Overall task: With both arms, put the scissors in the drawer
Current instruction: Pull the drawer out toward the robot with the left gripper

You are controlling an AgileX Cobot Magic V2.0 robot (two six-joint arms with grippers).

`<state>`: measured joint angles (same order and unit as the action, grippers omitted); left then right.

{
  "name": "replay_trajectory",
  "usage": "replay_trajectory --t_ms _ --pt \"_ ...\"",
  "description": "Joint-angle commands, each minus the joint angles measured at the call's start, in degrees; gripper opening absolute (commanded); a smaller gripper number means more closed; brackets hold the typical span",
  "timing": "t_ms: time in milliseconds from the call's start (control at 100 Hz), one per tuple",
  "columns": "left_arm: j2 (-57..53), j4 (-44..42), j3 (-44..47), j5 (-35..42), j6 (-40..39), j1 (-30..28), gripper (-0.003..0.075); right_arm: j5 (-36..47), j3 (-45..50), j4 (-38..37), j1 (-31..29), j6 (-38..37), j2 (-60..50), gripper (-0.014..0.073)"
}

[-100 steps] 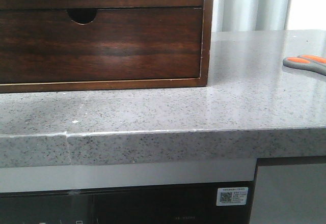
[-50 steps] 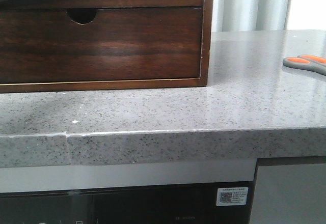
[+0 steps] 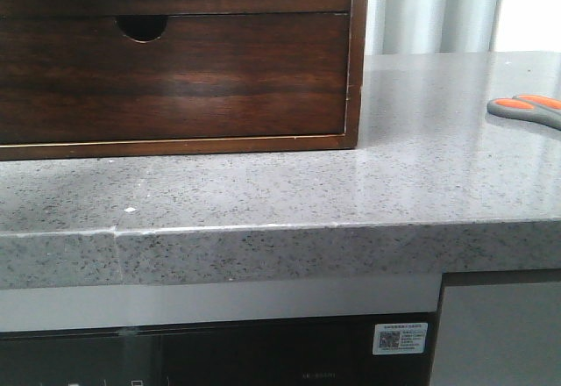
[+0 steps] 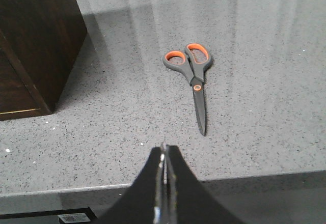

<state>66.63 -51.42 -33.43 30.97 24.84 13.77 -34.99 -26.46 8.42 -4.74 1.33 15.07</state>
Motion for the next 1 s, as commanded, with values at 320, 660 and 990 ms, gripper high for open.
replay_trajectory --t_ms 320,660,990 --pt "-3.69 1.85 -1.1 2.5 -2.17 0.34 0.0004 4.03 -1.98 0.08 -0.46 0.58 1.3 -0.0096" --pt "-9.11 1.85 1.58 2.08 -2.66 0.34 0.0004 4.03 -1.98 0.16 -0.46 0.58 1.3 -0.0096" --pt "-17.26 1.85 7.28 3.14 -3.81 0.49 0.0004 4.03 -1.98 0.16 -0.46 0.58 1.3 -0.0096"
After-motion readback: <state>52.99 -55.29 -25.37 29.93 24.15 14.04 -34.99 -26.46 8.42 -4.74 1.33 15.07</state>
